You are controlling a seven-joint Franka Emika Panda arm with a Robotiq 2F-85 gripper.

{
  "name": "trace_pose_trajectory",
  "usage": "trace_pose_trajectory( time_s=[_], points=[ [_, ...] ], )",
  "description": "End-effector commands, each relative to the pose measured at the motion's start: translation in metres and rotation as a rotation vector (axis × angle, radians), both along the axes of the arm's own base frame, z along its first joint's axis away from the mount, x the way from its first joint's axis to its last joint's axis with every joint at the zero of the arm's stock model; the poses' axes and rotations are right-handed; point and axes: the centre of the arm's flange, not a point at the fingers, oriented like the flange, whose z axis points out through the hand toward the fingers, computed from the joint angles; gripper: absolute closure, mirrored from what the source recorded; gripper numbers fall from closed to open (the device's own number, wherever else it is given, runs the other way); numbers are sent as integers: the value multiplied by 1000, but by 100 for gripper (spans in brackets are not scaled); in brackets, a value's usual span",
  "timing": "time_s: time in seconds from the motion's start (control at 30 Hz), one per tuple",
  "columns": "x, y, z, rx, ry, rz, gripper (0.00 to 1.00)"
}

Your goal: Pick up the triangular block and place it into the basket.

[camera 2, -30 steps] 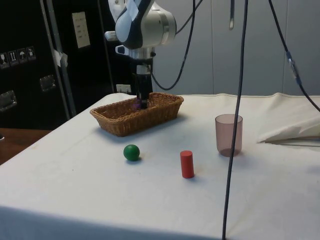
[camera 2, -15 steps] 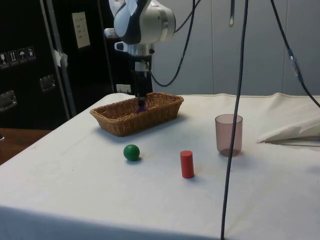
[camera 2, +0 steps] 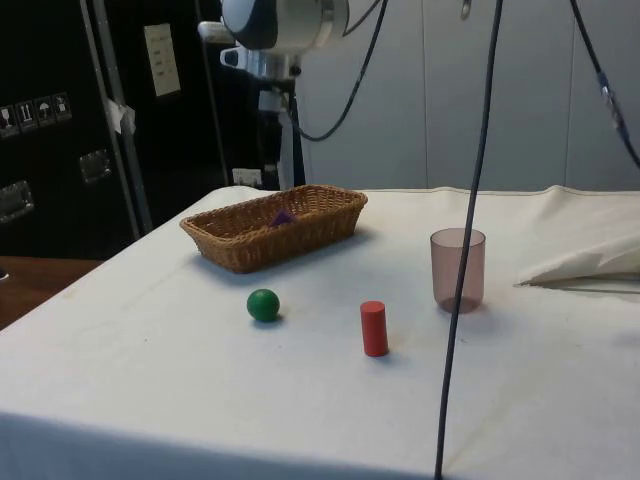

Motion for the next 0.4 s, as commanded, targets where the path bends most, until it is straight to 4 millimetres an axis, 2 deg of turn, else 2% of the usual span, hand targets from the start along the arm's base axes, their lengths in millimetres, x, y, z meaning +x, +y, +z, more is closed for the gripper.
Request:
trace_pose_trajectory(
  time_s=[0.0, 0.07, 0.3, 0.37],
  points=[
    [0, 2, 5, -7, 4, -8, 0],
    [1, 1, 3, -1, -3, -2, 0],
    [6, 17, 29, 0, -27, -25, 0],
    [7, 19, 31, 7, -38, -22, 0]
  ],
)
